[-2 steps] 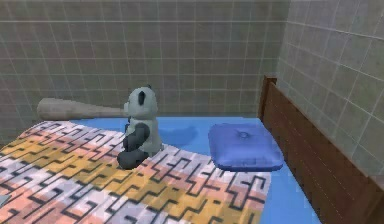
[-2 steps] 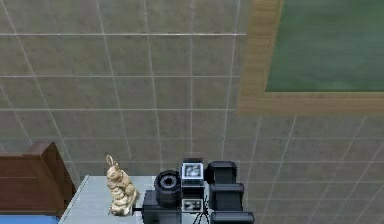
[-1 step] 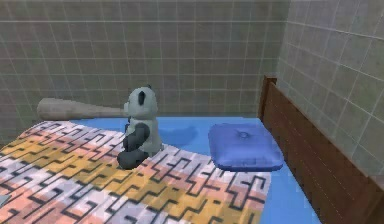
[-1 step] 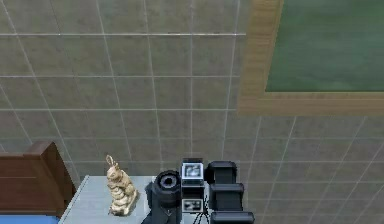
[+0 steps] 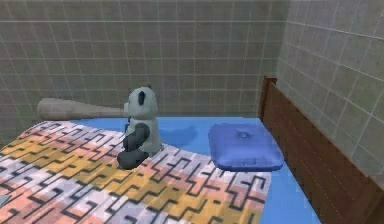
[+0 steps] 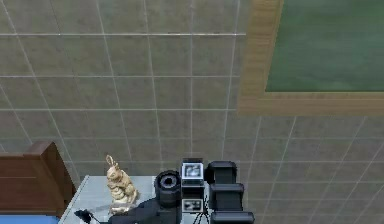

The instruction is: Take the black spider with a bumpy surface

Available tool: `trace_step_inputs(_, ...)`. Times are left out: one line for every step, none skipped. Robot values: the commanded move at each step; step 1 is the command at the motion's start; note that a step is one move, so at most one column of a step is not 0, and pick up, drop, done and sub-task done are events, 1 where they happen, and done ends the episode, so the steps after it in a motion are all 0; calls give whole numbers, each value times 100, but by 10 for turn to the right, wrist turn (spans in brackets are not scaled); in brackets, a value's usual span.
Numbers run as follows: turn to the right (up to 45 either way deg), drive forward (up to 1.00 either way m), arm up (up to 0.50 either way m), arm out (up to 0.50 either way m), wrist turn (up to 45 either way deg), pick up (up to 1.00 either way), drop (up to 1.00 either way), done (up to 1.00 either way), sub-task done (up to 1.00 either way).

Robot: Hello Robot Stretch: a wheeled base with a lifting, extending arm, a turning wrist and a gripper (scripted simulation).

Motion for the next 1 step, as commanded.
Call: trace_step_inputs(0,0,0,0,450,0,0,0,0)
